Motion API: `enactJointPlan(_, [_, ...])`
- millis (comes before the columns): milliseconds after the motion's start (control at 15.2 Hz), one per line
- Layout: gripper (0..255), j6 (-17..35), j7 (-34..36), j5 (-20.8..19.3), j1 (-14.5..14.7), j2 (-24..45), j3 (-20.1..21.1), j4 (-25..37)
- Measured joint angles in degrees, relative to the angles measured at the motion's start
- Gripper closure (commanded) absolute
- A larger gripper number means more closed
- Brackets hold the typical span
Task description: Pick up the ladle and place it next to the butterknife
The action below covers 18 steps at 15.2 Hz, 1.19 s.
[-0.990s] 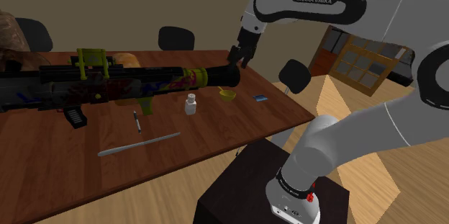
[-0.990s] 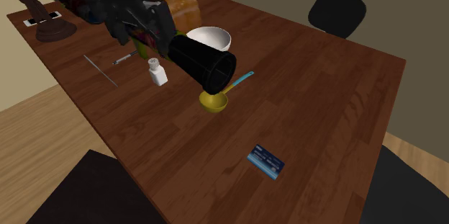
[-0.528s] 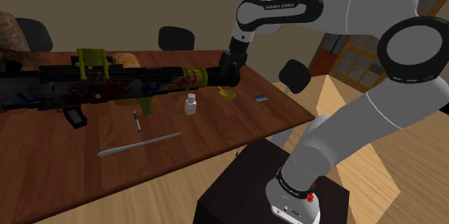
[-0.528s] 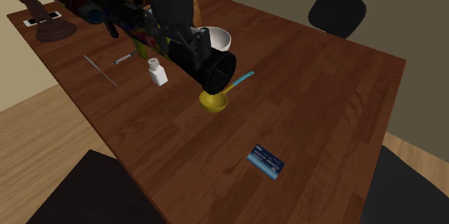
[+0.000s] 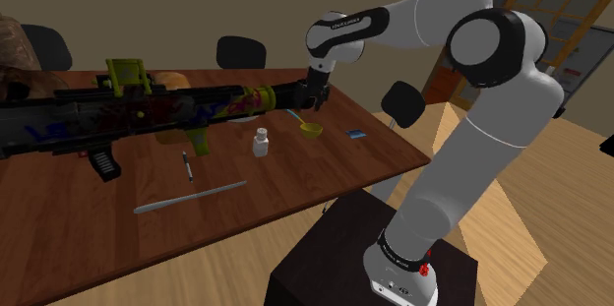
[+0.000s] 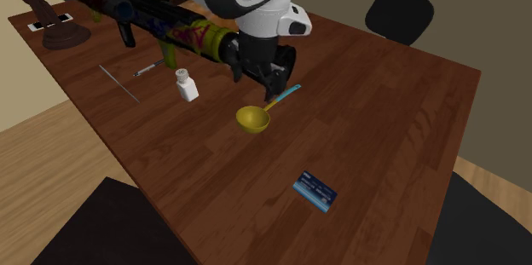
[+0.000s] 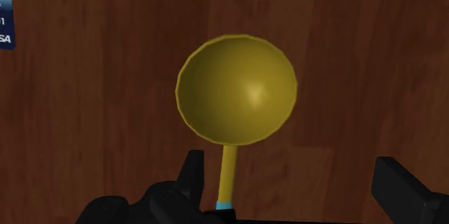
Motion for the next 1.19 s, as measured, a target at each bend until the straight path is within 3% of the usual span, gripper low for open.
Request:
enactJointPlan(396, [0, 2.6, -1.7, 5.0, -1.9, 10.8, -1.7, 5.1])
enactJointPlan(1188, [0, 7.4, -2.7, 6.9, -1.8, 13.9, -1.3, 3.1])
